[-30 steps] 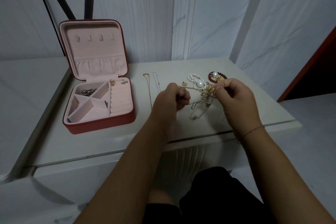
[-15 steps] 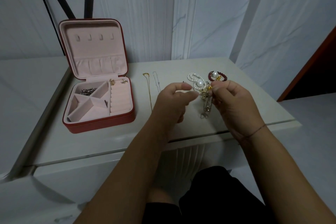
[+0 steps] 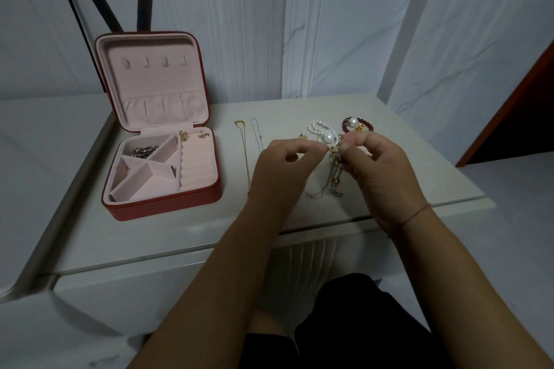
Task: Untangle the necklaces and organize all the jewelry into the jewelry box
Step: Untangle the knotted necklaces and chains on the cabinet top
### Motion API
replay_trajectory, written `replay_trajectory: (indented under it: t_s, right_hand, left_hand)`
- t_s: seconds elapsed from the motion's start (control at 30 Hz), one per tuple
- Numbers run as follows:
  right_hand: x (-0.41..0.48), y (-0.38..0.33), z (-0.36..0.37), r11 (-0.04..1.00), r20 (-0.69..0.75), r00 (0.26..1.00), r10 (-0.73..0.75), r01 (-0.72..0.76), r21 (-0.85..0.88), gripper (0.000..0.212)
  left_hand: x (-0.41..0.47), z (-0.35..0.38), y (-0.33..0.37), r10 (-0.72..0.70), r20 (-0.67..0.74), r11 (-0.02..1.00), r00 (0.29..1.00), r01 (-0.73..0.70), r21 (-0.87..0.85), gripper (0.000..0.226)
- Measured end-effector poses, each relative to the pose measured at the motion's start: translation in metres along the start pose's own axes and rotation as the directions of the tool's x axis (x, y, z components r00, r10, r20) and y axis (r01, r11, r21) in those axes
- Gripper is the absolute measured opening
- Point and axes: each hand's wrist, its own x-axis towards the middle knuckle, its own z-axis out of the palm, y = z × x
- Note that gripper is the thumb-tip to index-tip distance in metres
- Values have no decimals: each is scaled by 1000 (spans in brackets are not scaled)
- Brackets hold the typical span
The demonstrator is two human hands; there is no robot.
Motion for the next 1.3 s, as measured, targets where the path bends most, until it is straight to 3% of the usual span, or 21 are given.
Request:
replay_trajectory:
  t_s: [0.37, 0.7, 0.83, 1.1, 1.3]
  right_hand:
    - [-1, 1, 2, 995, 13, 997, -82, 83, -52, 10]
    - [-3, 1, 5, 988, 121, 992, 17, -35, 149, 20]
    - [-2, 1, 4, 983, 105, 992, 66, -83, 164, 11]
    - [-1, 2, 3, 982, 95, 990, 101, -115, 153, 14]
    - [-2, 3, 3, 993, 83, 993, 88, -94, 74, 15]
  left_hand:
    - [-6, 3, 4, 3, 23, 1000, 1000, -3, 22, 16]
    - [-5, 1, -1, -252, 73, 948, 965, 261, -180, 15]
    - [-6, 1, -1, -236, 89, 955, 968, 248, -160, 20]
    - [-7, 2, 2, -184, 216, 958, 959, 224, -178, 23]
    - [-5, 2, 2, -114, 184, 986, 976, 134, -98, 18]
